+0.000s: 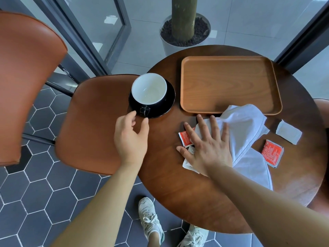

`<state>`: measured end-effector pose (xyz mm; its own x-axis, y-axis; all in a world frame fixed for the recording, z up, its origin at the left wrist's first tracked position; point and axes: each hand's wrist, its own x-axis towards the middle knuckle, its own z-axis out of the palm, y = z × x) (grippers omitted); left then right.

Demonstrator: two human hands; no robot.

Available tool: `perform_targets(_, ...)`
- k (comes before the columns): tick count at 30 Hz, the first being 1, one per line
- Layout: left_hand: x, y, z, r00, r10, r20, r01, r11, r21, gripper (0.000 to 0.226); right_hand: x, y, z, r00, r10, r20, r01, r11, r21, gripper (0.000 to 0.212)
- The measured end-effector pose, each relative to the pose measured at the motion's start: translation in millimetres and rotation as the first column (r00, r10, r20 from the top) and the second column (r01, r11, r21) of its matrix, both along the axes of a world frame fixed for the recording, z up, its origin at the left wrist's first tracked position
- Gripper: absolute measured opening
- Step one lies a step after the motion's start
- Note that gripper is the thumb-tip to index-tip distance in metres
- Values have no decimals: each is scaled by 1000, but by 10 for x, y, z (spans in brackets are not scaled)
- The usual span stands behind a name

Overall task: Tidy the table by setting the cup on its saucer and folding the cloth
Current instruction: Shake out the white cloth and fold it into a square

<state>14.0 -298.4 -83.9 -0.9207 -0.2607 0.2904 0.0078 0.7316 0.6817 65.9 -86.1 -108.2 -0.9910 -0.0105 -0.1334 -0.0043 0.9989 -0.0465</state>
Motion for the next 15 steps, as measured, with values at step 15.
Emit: perform_targets(15, 502, 82, -88, 823, -256, 508, 477, 797, -371, 66, -51, 165, 521, 945, -314, 95, 301, 714, -632, 52)
